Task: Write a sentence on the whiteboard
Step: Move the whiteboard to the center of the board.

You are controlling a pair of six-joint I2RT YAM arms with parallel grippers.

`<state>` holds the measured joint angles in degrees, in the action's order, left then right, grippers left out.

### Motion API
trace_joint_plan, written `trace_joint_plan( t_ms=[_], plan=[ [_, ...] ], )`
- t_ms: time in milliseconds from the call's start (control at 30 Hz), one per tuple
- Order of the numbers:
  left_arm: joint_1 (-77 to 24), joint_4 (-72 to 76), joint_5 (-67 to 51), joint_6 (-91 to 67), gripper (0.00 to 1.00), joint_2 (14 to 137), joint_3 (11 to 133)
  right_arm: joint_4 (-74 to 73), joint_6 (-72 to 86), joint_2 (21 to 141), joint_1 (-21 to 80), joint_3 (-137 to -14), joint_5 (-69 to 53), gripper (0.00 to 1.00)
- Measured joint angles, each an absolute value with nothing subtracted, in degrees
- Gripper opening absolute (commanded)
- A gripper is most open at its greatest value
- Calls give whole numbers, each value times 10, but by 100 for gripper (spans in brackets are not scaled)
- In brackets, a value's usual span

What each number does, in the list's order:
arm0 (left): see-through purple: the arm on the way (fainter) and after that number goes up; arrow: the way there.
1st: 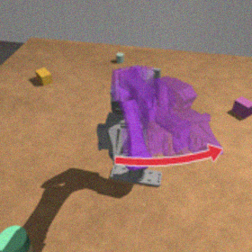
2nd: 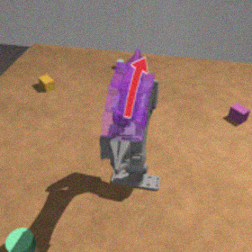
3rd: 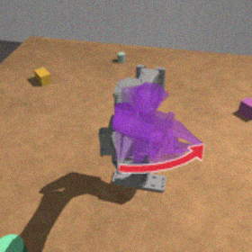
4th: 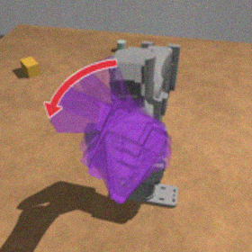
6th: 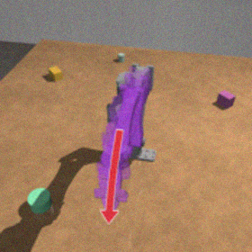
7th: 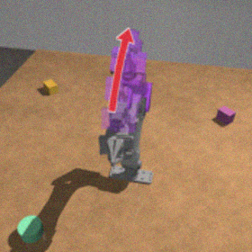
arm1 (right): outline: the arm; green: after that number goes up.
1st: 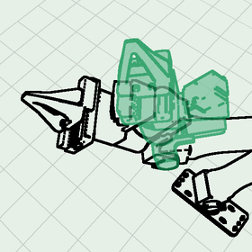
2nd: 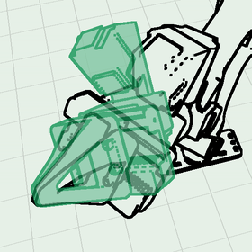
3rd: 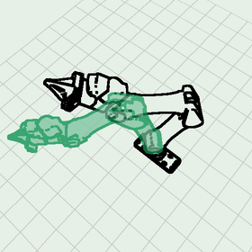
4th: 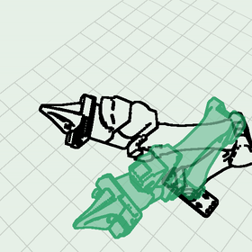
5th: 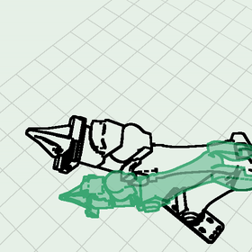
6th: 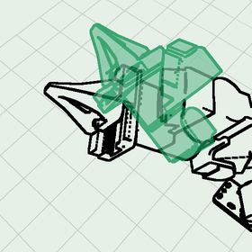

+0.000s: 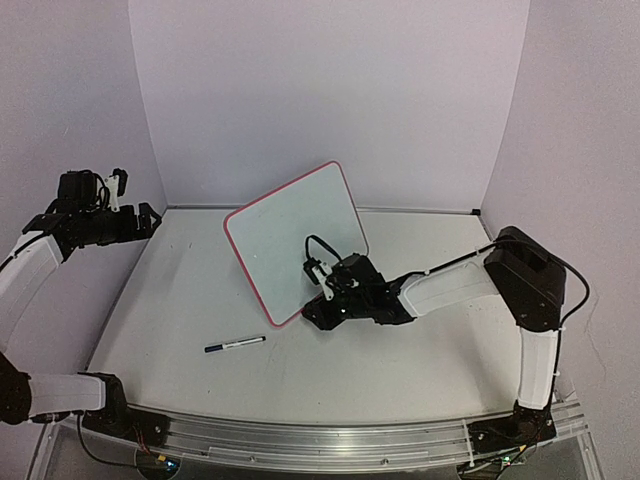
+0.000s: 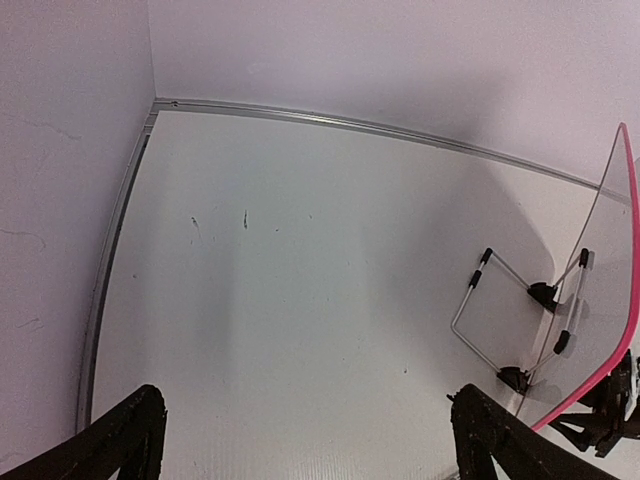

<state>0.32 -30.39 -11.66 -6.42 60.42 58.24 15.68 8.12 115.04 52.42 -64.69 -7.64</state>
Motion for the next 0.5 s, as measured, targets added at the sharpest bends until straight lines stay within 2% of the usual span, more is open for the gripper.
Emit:
trace_joint_plan(
  t_ms=[267,500],
  plan=[
    [3,-304,-117,-64,99,604,582,117,52,1198,524,-696,-63,40],
    [3,-304,-117,-64,99,604,582,105,44,1215,527,-720,-53,29]
  ],
)
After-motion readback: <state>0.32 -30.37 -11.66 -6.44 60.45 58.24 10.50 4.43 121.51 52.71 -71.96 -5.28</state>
